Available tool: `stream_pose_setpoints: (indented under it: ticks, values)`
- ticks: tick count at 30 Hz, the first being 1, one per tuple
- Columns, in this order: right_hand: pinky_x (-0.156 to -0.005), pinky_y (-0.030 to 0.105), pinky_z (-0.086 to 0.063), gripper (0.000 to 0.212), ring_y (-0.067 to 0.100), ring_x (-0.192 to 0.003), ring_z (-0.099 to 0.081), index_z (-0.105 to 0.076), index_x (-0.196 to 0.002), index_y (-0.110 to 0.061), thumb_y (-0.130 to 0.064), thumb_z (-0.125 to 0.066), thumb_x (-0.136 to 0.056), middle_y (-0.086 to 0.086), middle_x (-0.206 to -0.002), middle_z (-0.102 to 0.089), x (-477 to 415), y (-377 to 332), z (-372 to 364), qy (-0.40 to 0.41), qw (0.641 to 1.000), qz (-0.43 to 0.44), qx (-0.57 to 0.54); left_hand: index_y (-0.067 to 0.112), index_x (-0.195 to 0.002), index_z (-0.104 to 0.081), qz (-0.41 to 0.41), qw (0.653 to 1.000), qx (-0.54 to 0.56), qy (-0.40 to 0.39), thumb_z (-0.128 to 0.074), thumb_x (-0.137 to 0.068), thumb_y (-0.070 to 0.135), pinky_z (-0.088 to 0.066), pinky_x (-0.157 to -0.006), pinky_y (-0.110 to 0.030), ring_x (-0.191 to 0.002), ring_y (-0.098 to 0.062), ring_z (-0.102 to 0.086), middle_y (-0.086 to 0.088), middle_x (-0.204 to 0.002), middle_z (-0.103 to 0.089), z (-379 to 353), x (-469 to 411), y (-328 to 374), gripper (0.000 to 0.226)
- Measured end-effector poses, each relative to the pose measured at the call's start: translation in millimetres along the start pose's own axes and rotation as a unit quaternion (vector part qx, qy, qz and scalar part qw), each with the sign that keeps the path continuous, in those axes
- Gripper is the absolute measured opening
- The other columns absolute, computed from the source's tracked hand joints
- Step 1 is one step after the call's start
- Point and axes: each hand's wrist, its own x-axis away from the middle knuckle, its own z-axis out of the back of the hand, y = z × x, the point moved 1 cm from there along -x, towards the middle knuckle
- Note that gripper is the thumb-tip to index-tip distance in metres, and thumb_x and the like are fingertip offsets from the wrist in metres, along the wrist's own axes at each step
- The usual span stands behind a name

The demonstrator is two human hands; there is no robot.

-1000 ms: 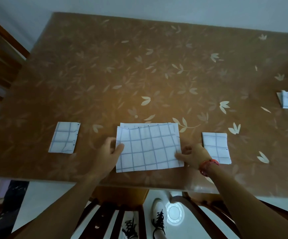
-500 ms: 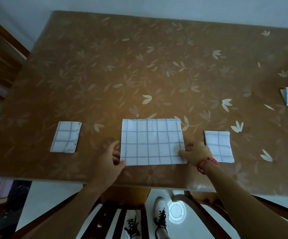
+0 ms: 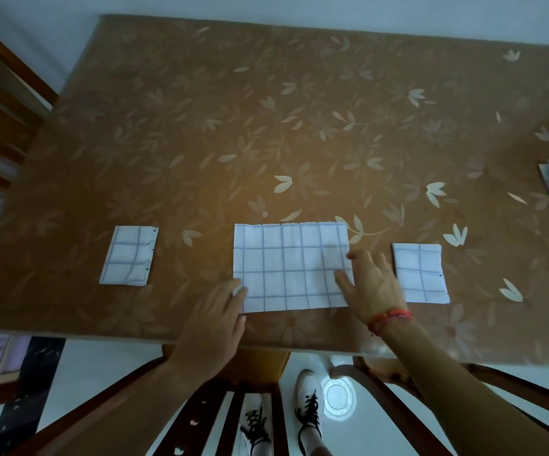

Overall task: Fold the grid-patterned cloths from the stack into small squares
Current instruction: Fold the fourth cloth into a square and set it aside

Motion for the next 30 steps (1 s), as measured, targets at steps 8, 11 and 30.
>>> stream_pose_setpoints:
  ticks: [8, 11, 30]
  values:
    - [-0.112, 0.048, -0.032, 0.057, 0.033, -0.142, -0.026, -0.033, -0.144, -0.004, -0.037, -0.030, -0.098, 0.020, -0.152, -0.029, 77, -54, -79, -0.078, 0.928, 0.340, 0.130, 0.000, -0.149, -0.026, -0.053, 0.993, -0.055, -0.091, -0.026, -0.103, 0.035, -0.023, -0.114, -0.044, -0.148, -0.026, -0.017, -0.016, -0.158, -0.022, -24, 35, 26, 0.058]
    - [-0.108, 0.050, -0.036, 0.069, 0.033, -0.141, -0.027, -0.035, -0.144, -0.001, -0.044, -0.005, -0.100, 0.020, -0.151, -0.031, 83, -55, -89, -0.107, 0.924, 0.338, 0.144, -0.001, -0.148, -0.025, -0.056, 0.990, -0.074, -0.110, -0.012, -0.105, 0.037, -0.024, -0.113, -0.047, -0.147, -0.029, -0.016, -0.019, -0.158, -0.020, -29, 40, 26, 0.060]
    - [-0.114, 0.049, -0.029, 0.079, 0.031, -0.146, -0.014, -0.022, -0.148, 0.000, -0.059, -0.023, -0.095, 0.018, -0.158, -0.012, 75, 28, -61, -0.107, 0.943, 0.228, 0.219, 0.001, -0.150, -0.022, 0.011, 0.989, -0.072, -0.127, -0.033, -0.096, 0.040, -0.016, -0.116, -0.043, -0.149, -0.025, -0.011, -0.015, -0.160, -0.016, -30, 45, 28, 0.067]
